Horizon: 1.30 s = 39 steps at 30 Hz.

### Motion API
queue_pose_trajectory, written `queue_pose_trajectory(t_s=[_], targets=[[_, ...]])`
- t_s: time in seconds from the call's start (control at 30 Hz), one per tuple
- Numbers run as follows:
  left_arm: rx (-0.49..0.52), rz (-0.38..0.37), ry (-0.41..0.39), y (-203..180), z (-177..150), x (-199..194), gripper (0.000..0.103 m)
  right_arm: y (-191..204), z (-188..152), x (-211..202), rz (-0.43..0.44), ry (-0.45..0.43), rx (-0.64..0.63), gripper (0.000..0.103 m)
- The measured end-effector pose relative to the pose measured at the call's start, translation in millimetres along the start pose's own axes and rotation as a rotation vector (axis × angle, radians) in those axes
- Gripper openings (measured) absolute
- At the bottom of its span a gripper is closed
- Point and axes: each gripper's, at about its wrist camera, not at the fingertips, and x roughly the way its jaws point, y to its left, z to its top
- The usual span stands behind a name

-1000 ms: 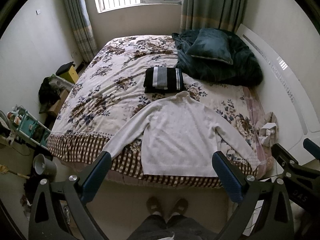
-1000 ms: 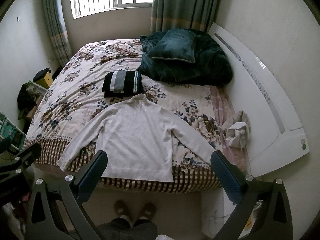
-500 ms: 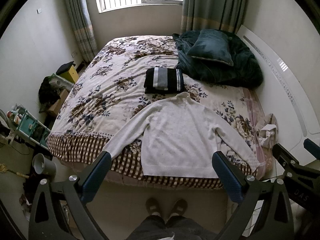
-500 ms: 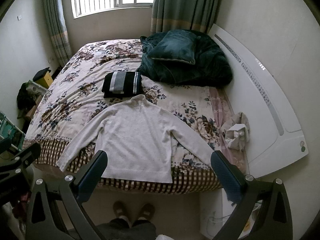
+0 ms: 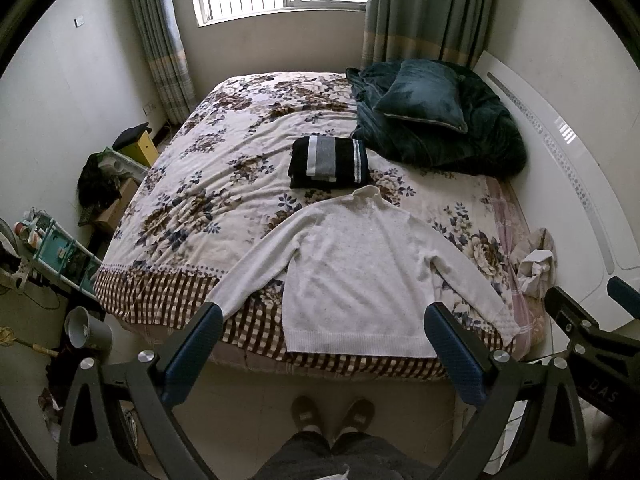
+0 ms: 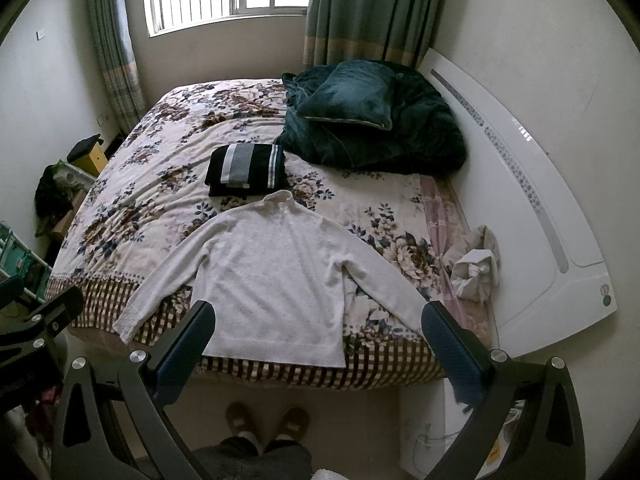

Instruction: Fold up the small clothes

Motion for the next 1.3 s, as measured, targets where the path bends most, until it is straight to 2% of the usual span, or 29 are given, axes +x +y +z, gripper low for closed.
queue_pose_trajectory(t_s=[0.37, 0.43, 0.6, 0.7, 0.8, 0.83, 0.9, 1.07, 1.3], targets=[[-0.001, -0.006, 0.003, -5.1, 9.9, 1.4, 0.103, -0.2, -3.4, 0.6, 0.000, -0.001, -0.003, 0.103], [-0.002, -0.006, 0.002, -5.5, 9.3, 1.4, 0.103, 2.6, 8.5, -2.4, -0.001, 0.001, -0.003, 0.103], [-0.002, -0.010, 0.002, -6.0, 8.3, 1.6, 0.103, 1.2, 9.5, 0.1, 0.001, 0.001, -0.002, 0.103], [0.011, -0.011, -0.001, -13.5, 13.8, 8.5, 0.103, 0.8, 8.6, 1.0, -0.002, 0.004, 0.005, 0.103], [0.034, -0.013, -0.042, -23.4, 17.0, 30.0, 0.103, -5.7, 16.1, 10.6, -0.006, 0.004, 0.052, 0.103], [0.038, -0.003, -0.056, -24.2, 19.7, 39.2, 0.103, -3.5, 28.2, 18.6, -0.008, 0.007, 0.063, 0.103], [0.049, 0.007, -0.081, -28.7, 27.1, 64.5, 0.103, -18.6, 30.5, 46.2, -0.023, 0.033, 0.143, 0.103], [0.097, 0.032, -0.077, -46.8, 39.6, 146.5, 0.103, -69.1, -2.6, 135.9, -0.104, 0.132, 0.343, 0.103], [0.132, 0.064, 0.099, -99.4, 37.4, 306.2, 0.103, -188.2, -84.9, 291.6, -0.221, 0.263, 0.663, 0.103]])
